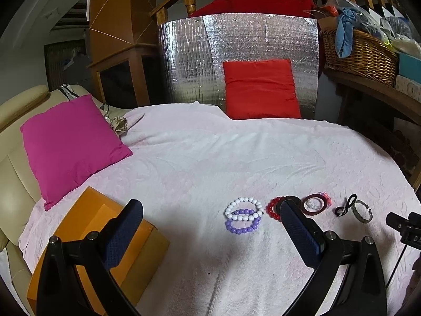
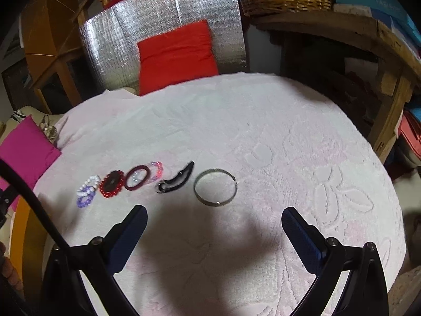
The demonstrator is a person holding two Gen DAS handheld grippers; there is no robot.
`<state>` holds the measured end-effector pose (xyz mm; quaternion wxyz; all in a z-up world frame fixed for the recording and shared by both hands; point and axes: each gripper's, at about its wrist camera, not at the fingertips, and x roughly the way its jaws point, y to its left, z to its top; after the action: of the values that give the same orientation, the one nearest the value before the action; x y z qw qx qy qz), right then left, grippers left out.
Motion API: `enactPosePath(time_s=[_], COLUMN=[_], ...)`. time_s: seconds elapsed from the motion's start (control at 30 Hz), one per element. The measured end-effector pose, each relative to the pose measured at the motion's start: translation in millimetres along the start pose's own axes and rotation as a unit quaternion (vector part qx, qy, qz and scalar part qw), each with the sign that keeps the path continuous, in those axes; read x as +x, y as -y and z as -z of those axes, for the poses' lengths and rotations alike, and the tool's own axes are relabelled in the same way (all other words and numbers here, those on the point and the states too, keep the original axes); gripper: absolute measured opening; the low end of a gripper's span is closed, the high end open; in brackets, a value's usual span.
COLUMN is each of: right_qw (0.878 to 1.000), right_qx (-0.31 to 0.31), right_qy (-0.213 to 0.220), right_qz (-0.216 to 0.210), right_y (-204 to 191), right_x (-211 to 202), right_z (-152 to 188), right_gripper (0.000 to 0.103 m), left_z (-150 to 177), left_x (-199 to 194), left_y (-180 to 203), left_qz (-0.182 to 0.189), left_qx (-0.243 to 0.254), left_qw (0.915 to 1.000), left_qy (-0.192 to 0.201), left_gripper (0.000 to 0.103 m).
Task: Organize jewelry
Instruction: 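Lower the right tool onto the silver bangle and close it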
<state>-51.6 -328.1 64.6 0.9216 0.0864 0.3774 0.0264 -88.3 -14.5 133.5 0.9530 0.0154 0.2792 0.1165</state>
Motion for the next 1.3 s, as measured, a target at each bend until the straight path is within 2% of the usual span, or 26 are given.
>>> enactPosePath(time_s=[0.33, 0.43, 0.5, 0.6, 0.73, 0.93, 1.03, 1.13, 1.2, 1.3], right_qw=[0.999, 0.998, 0.997, 0.996, 0.995, 0.995, 0.994, 0.994, 0.994, 0.995], right_qx=[0.006, 0.003, 0.000, -0.007, -0.031, -0.010, -0.009, -0.007, -0.008, -0.011], right_qy=[-0.036, -0.050, -0.064, -0.075, -0.065, -0.061, -0.057, -0.051, -0.047, -0.043], right_qz=[0.024, 0.035, 0.031, 0.047, 0.065, 0.083, 0.091, 0.096, 0.094, 0.088], right_y=[12, 16, 17, 17, 5, 2, -4, -7, -9, -10], right_x=[38, 53, 65, 80, 92, 101, 105, 108, 108, 108], right_z=[5, 7, 8, 10, 6, -3, -10, -14, -14, -15], right_gripper=[0.103, 0.103, 0.103, 0.103, 0.103, 0.103, 0.096, 0.088, 0.078, 0.069], left_z=[6, 13, 20, 27, 34, 40, 40, 32, 26, 23], left_x=[22, 42, 61, 76, 88, 96, 104, 112, 120, 135], left_y=[7, 8, 4, -5, -15, -11, -6, -2, 1, 4], left_qz=[0.000, 0.014, 0.025, 0.030, 0.035, 0.082, 0.101, 0.114, 0.126, 0.116], left_qx=[0.011, 0.016, 0.011, 0.001, 0.002, 0.031, 0.039, 0.047, 0.040, 0.024], left_qw=[0.9995, 0.9973, 0.9928, 0.9891, 0.9869, 0.9825, 0.9803, 0.9820, 0.9824, 0.9836], left_qy=[-0.029, -0.070, -0.117, -0.144, -0.158, -0.164, -0.165, -0.143, -0.132, -0.136], left_gripper=[0.103, 0.103, 0.103, 0.103, 0.103, 0.103, 0.103, 0.103, 0.103, 0.103])
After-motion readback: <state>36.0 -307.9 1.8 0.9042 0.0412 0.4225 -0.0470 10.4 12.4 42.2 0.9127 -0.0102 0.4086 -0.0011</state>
